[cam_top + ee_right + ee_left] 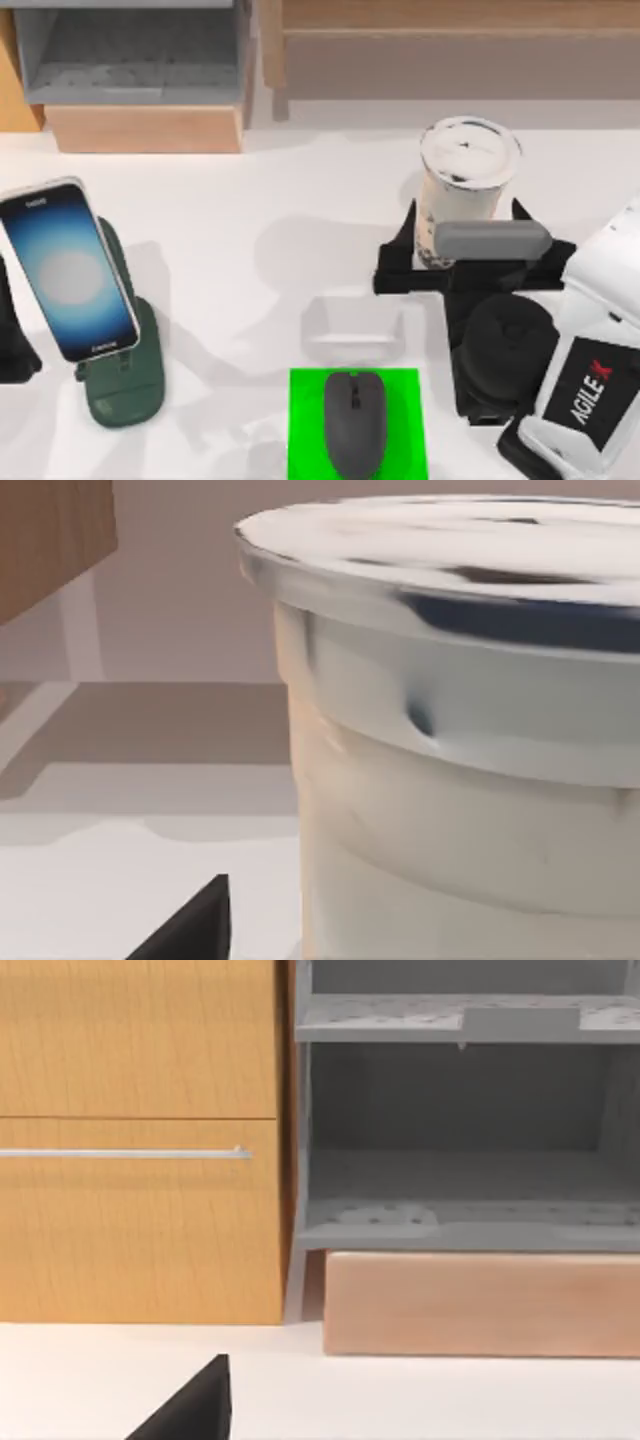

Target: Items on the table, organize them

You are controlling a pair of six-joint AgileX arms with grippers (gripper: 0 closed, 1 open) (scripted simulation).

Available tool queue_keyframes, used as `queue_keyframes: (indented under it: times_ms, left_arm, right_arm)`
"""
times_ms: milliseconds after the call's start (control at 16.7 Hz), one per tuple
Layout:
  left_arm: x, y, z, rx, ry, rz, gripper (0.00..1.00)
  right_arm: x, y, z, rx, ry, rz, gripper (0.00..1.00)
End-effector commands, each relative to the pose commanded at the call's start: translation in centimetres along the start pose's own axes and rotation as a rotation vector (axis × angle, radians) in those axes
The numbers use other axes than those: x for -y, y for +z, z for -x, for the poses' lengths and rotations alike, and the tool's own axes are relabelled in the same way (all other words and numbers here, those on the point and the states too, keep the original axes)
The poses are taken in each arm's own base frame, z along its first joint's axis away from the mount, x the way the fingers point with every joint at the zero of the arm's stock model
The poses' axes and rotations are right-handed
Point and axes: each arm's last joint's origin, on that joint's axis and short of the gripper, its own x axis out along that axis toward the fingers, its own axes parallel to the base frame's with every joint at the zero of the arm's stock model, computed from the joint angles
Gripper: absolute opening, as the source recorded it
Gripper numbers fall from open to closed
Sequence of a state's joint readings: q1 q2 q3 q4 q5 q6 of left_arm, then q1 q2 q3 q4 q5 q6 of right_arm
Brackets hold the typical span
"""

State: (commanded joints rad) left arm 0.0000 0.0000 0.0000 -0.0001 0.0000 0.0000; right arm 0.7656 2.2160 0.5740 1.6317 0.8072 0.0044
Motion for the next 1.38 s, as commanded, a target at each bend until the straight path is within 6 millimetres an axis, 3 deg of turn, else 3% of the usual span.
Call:
queue_keyframes:
  times_ms: [180, 480, 720, 1380]
  left_arm:
    - [0.0, 0.0, 0.0, 0.0, 0.0, 0.0, 1.0]
    - [0.0, 0.0, 0.0, 0.0, 0.0, 0.0, 1.0]
    - [0.0, 0.0, 0.0, 0.0, 0.0, 0.0, 1.0]
    - [0.0, 0.0, 0.0, 0.0, 0.0, 0.0, 1.0]
  right_arm:
    - [0.0, 0.0, -0.1, -0.001, 0.001, 0.0, 1.0]
    - [0.0, 0.0, -2.8, 0.0, 0.0, 0.0, 1.0]
    - [0.0, 0.0, -3.0, 0.0, 0.0, 0.0, 1.0]
    - [0.0, 0.0, -3.0, 0.0, 0.0, 0.0, 0.17]
